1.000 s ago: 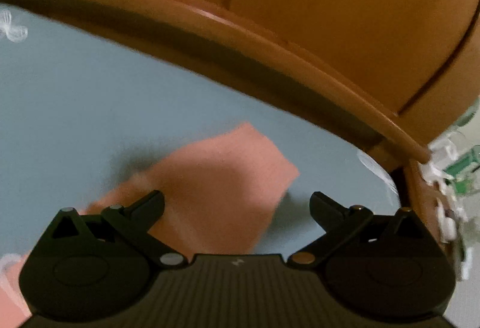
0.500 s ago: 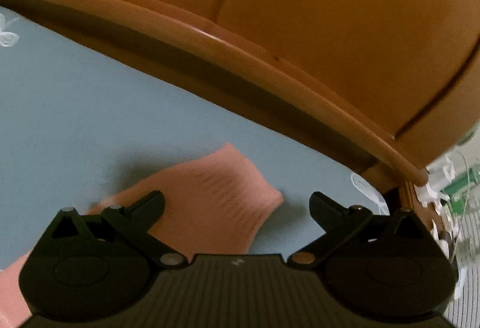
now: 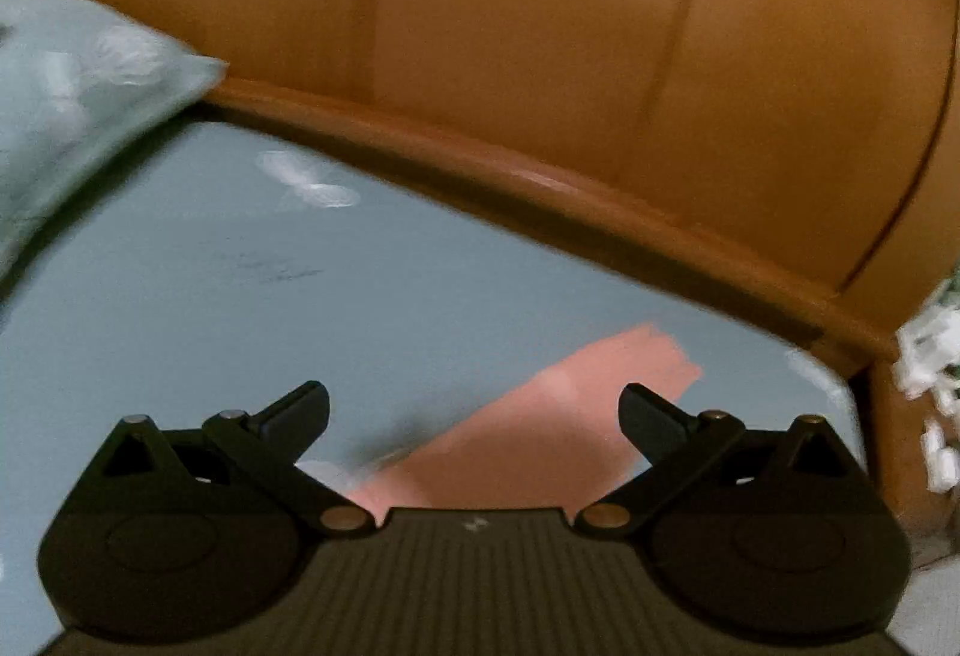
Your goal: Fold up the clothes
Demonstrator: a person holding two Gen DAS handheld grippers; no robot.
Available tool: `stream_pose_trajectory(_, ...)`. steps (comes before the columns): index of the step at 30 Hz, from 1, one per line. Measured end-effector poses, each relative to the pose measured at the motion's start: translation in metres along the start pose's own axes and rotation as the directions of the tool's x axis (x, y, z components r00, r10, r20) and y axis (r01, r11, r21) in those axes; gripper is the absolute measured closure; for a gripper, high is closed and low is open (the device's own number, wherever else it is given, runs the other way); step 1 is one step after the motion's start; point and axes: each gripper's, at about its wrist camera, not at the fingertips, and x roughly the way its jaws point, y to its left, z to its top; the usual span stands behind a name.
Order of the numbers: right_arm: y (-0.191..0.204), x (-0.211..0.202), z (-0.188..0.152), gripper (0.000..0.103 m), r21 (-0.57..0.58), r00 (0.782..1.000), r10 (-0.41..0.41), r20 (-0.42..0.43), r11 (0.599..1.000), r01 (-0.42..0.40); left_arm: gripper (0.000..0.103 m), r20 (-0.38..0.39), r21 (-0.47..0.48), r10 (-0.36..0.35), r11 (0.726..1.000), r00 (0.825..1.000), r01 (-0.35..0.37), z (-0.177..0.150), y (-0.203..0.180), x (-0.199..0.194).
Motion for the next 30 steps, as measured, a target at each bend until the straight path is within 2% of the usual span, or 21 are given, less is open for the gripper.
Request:
stream_pose_trajectory(4, 0.005, -0.001, -0.001, 0.000, 0.006, 1.000, -0.022, 0.004, 1.000, 0.022, 0.001, -0.012, -0.045, 0.127, 0.991, 0.992, -0.128, -0.031, 0.040, -0.062)
stream_pose_trajectory(9, 0.008, -0.003, -0.002, 0.000, 0.028, 0.999, -0.045, 0.008, 0.999, 0.044, 0.001, -0.043, -0.113, 0.261, 0.958, 0.964, -0.265, -0.076, 0.078, -0.133)
stream_pose_trajectory(12, 0.005, -0.006, -0.001, 0.000, 0.081, 1.000, -0.016, 0.021, 0.997, 0.015, 0.001, -0.053, -0.176, 0.276, 0.944, 0.960, -0.281, -0.100, 0.091, -0.179)
stream_pose_trajectory(15, -0.006, -0.016, 0.003, 0.000, 0.230, 0.995, 0.096, 0.035, 0.968, -0.101, 0.001, -0.045, -0.225, 0.248, 0.941, 0.968, -0.251, -0.125, 0.100, -0.215)
stream_pose_trajectory(18, -0.019, -0.026, 0.005, 0.000, 0.405, 0.961, 0.242, 0.136, 0.871, -0.277, 0.001, -0.035, -0.222, 0.237, 0.945, 0.971, -0.239, -0.147, 0.102, -0.227)
stream_pose_trajectory(20, -0.024, -0.030, 0.006, 0.000, 0.470, 0.934, 0.299, 0.197, 0.807, -0.357, 0.001, -0.044, -0.222, 0.211, 0.951, 0.977, -0.215, -0.159, 0.104, -0.228)
stream_pose_trajectory(22, -0.017, -0.032, 0.009, 0.000, 0.441, 0.948, 0.274, 0.162, 0.839, -0.318, 0.001, -0.052, -0.216, 0.203, 0.954, 0.978, -0.209, -0.171, 0.105, -0.233)
stream_pose_trajectory(24, -0.011, -0.035, 0.010, 0.000, 0.436, 0.939, 0.314, 0.141, 0.832, -0.344, 0.001, -0.056, -0.210, 0.203, 0.955, 0.978, -0.210, -0.183, 0.106, -0.240)
stream_pose_trajectory(25, -0.008, -0.039, 0.010, 0.000, 0.435, 0.929, 0.342, 0.145, 0.821, -0.370, 0.001, -0.054, -0.210, 0.205, 0.954, 0.977, -0.212, -0.188, 0.109, -0.243)
stream_pose_trajectory(29, 0.009, -0.069, 0.010, 0.000, 0.406, 0.848, 0.492, 0.196, 0.747, -0.527, 0.001, -0.040, -0.280, 0.186, 0.941, 0.982, -0.190, -0.209, 0.132, -0.252)
stream_pose_trajectory(30, 0.011, -0.077, 0.010, 0.000, 0.400, 0.846, 0.497, 0.192, 0.748, -0.530, 0.001, -0.039, -0.304, 0.177, 0.935, 0.983, -0.181, -0.216, 0.139, -0.254)
